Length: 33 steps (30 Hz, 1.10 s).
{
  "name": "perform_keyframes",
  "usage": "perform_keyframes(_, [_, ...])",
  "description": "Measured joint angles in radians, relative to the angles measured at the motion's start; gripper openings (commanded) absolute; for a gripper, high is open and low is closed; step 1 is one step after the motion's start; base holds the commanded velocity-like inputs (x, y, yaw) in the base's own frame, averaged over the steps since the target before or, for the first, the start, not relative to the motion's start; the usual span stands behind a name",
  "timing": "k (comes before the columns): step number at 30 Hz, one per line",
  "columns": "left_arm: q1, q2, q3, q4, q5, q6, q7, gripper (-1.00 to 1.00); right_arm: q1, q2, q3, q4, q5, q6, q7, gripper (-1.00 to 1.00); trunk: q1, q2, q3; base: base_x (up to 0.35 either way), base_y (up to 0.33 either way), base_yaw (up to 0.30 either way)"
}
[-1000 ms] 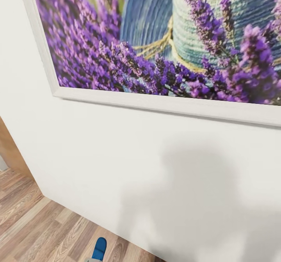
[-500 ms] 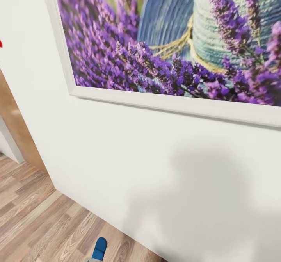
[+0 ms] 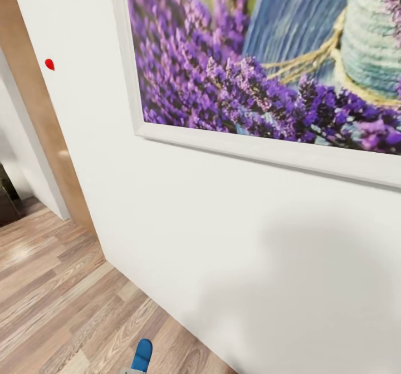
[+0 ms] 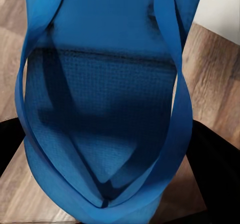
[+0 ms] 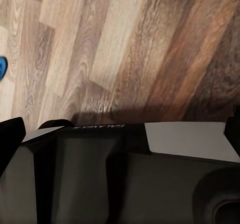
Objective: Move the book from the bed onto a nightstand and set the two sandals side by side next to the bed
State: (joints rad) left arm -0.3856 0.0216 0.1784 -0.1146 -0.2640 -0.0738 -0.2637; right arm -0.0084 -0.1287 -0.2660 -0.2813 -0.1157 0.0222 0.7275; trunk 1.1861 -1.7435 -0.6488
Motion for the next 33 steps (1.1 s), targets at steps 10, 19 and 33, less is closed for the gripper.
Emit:
perform_keyframes(10, [0.0, 0.0, 0.0, 0.0, 0.0, 0.0, 0.0, -1.0, 0.001, 0.0, 0.0, 0.0, 0.0, 0.0, 0.0, 1.0, 0.0, 0.0, 0.0, 0.083, 0.0, 0.197])
perform_keyframes(19, [0.0, 0.0, 0.0, 0.0, 0.0, 0.0, 0.0, -1.0, 0.001, 0.0, 0.0, 0.0, 0.0, 0.0, 0.001, 1.0, 0.0, 0.0, 0.0, 0.004, 0.0, 0.126])
perform_keyframes(33, [0.0, 0.0, 0.0, 0.0, 0.0, 0.0, 0.0, -1.0, 0.0, 0.0, 0.0, 0.0, 0.0, 0.0, 0.001, 1.0, 0.0, 0.0, 0.0, 0.0, 0.0, 0.285])
